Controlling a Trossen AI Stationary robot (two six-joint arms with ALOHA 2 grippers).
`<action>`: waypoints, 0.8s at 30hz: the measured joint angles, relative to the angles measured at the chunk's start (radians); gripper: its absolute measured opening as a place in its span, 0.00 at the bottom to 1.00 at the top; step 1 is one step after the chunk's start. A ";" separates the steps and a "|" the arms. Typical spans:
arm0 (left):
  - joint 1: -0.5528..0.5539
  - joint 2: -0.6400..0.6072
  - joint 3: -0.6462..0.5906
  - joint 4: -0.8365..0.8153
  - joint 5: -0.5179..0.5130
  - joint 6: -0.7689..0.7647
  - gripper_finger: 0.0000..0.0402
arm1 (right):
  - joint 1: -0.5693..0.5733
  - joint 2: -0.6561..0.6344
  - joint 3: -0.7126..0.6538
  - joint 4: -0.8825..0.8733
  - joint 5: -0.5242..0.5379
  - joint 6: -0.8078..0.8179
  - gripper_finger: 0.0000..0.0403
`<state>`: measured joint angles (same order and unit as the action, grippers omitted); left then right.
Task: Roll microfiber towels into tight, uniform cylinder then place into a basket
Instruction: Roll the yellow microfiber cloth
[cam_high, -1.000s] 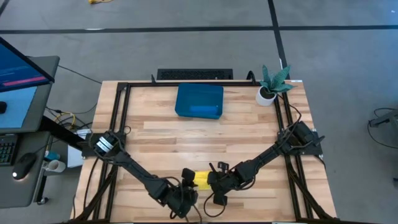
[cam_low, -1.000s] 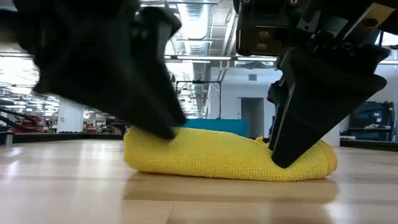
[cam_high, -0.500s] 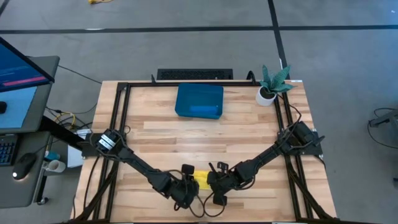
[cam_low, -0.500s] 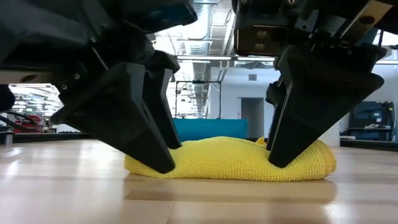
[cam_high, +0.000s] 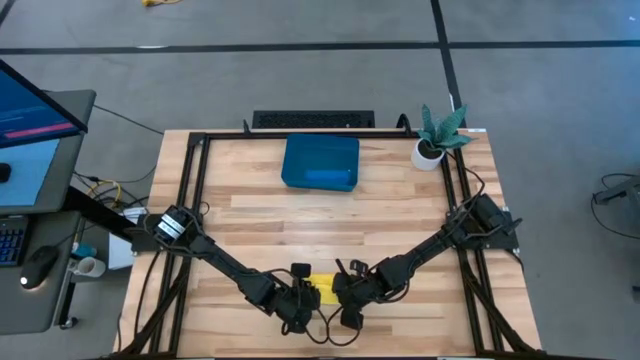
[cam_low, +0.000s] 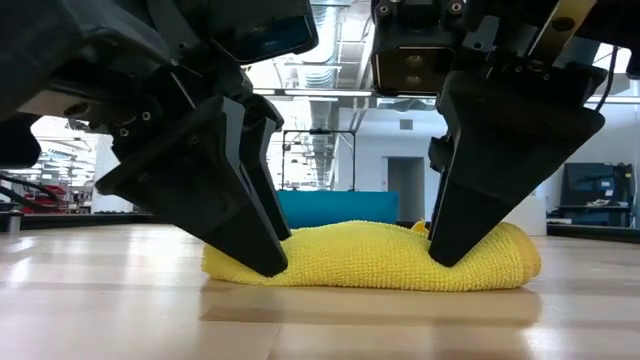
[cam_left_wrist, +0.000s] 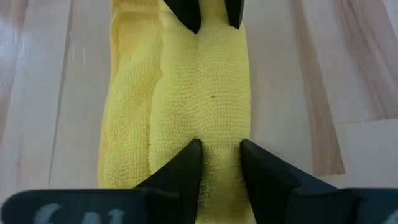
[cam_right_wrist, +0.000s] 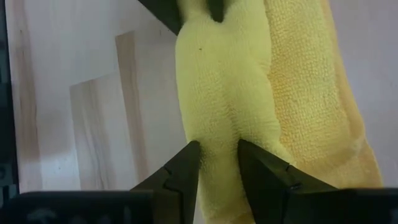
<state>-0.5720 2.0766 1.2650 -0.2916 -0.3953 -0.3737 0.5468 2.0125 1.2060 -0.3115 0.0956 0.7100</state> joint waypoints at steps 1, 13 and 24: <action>0.000 0.000 0.000 -0.001 -0.002 0.003 0.23 | -0.001 -0.001 0.001 -0.001 0.000 0.001 0.34; 0.001 0.002 0.000 0.000 -0.008 -0.001 0.04 | -0.004 -0.041 0.023 -0.060 -0.006 -0.069 0.33; 0.009 -0.011 -0.001 0.001 0.045 -0.087 0.04 | 0.078 -0.192 0.023 -0.203 0.058 -0.154 0.33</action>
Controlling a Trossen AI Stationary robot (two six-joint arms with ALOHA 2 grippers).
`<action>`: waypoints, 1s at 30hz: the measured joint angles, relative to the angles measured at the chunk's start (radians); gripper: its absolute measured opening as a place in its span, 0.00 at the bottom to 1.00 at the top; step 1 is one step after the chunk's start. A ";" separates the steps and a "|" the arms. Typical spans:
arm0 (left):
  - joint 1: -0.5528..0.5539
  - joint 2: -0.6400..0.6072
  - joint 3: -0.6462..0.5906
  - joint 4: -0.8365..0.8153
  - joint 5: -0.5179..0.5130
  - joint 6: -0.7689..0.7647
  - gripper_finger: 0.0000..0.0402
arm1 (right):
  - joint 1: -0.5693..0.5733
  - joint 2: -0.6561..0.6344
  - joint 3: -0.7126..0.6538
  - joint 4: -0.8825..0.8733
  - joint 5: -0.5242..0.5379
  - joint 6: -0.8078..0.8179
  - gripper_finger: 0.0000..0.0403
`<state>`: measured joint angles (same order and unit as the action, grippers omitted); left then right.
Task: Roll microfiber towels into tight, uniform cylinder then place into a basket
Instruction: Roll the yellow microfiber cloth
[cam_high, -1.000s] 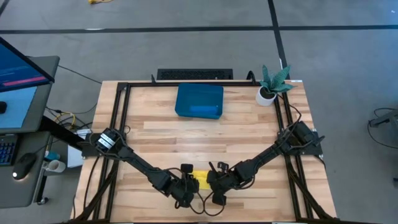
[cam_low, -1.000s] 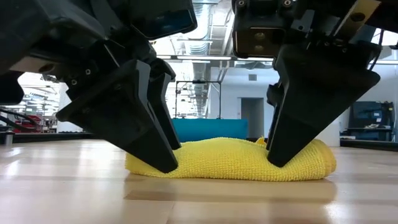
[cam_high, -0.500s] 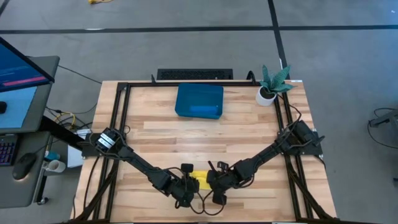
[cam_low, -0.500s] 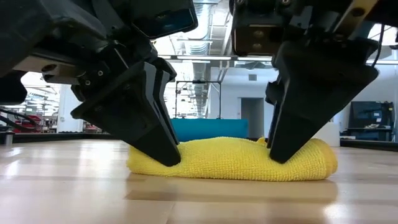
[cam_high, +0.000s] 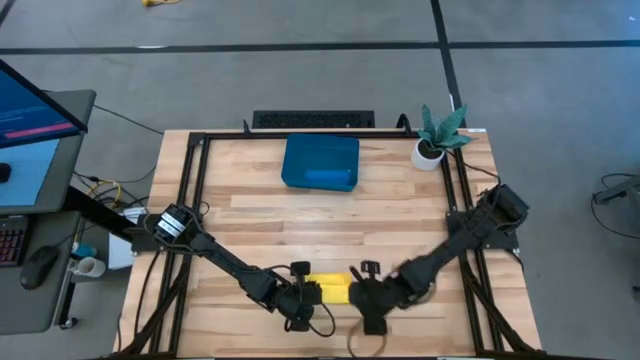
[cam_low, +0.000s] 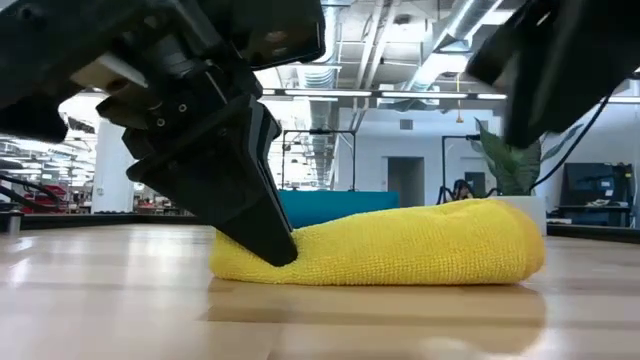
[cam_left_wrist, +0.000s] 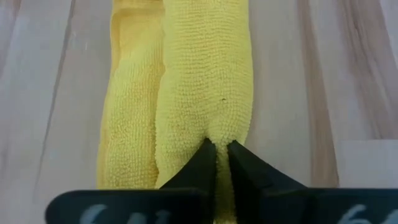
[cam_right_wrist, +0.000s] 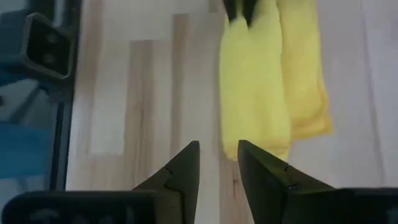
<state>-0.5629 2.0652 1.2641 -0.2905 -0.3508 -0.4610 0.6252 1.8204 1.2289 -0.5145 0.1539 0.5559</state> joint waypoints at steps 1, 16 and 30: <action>0.003 -0.003 0.000 0.002 0.013 -0.007 0.04 | 0.022 -0.005 0.000 -0.001 0.036 -0.010 0.33; 0.039 -0.020 0.001 0.010 0.142 -0.015 0.04 | 0.142 0.147 0.002 0.159 0.372 -0.321 0.42; 0.039 -0.020 0.001 0.013 0.146 0.006 0.04 | 0.031 0.236 0.009 0.089 0.280 -0.156 0.56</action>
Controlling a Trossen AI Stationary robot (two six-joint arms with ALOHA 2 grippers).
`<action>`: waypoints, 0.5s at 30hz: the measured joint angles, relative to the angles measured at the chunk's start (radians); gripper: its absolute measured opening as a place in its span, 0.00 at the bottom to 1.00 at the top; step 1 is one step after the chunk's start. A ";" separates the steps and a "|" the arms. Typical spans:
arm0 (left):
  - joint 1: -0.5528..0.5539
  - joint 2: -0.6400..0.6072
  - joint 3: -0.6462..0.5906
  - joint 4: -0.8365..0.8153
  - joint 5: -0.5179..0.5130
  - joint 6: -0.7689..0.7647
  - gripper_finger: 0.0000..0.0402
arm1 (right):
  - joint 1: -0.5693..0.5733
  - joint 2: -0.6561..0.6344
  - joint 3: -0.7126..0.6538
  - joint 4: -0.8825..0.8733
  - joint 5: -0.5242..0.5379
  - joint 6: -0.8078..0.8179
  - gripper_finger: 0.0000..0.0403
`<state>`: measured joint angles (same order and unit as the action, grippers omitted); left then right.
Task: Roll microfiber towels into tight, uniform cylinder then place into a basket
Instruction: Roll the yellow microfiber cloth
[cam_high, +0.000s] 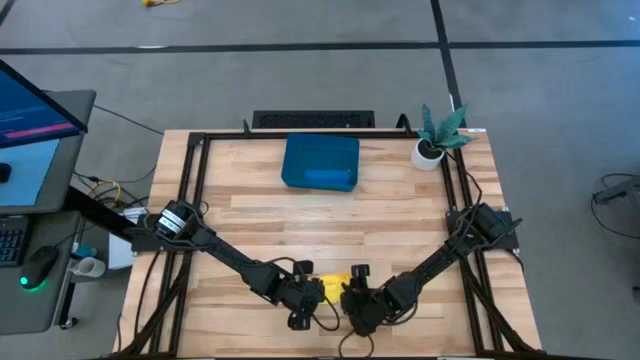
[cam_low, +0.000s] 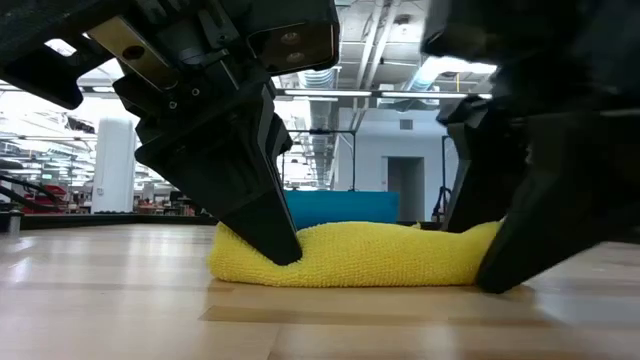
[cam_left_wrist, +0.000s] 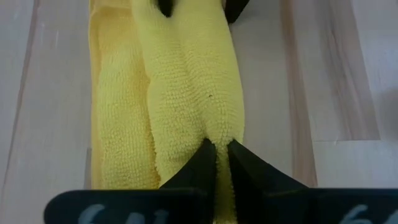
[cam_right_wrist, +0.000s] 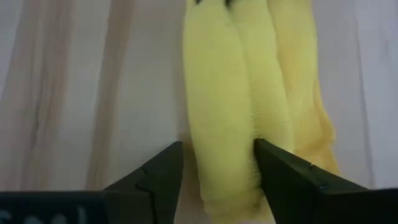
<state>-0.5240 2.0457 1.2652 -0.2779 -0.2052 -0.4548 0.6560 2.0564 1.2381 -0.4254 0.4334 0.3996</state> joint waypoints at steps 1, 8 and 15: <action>0.000 0.000 0.000 0.000 0.000 0.003 0.04 | -0.009 0.001 0.000 -0.003 -0.031 0.028 0.54; -0.001 -0.023 -0.003 -0.010 -0.017 0.028 0.04 | -0.049 0.007 0.000 0.001 -0.126 0.140 0.29; -0.030 -0.069 -0.004 -0.078 -0.082 0.049 0.04 | -0.053 0.006 0.000 0.048 -0.190 0.202 0.07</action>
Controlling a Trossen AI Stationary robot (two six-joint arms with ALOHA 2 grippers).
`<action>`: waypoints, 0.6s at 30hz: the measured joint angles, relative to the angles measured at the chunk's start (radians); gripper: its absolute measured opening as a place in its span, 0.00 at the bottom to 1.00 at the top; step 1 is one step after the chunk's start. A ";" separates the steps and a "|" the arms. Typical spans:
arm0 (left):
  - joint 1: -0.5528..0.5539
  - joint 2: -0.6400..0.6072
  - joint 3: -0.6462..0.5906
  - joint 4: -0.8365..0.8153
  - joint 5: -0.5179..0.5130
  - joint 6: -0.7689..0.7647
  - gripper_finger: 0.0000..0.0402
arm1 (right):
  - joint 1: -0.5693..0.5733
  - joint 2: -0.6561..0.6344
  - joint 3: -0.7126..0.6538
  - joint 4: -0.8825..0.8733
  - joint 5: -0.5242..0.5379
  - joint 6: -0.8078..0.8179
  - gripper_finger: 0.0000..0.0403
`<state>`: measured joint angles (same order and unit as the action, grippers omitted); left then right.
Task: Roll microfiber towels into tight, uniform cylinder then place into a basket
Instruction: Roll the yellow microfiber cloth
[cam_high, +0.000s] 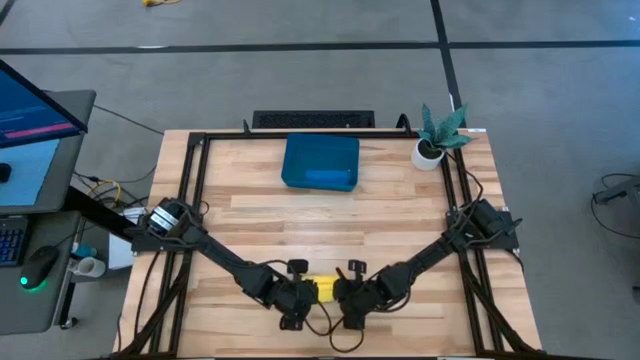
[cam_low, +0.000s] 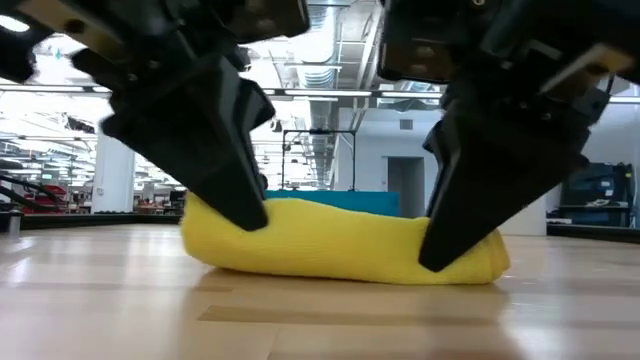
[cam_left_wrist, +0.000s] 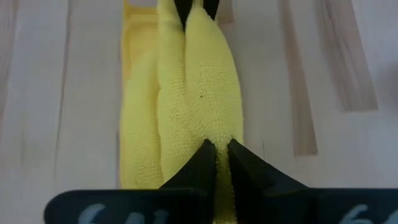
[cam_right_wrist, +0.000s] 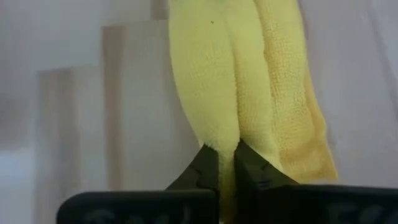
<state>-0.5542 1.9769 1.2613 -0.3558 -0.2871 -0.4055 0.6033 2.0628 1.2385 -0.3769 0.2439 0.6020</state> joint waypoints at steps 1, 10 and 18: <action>-0.006 -0.003 0.000 -0.005 -0.012 0.001 0.04 | -0.001 0.000 0.000 0.017 -0.019 0.001 0.07; -0.046 -0.004 0.000 -0.006 -0.040 0.013 0.04 | -0.025 0.004 -0.003 0.118 -0.144 0.004 0.10; -0.053 -0.005 0.001 -0.002 -0.032 0.027 0.09 | -0.044 0.005 -0.005 0.146 -0.187 0.004 0.09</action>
<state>-0.6075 1.9717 1.2621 -0.3577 -0.3187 -0.3786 0.5598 2.0682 1.2339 -0.2314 0.0570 0.6060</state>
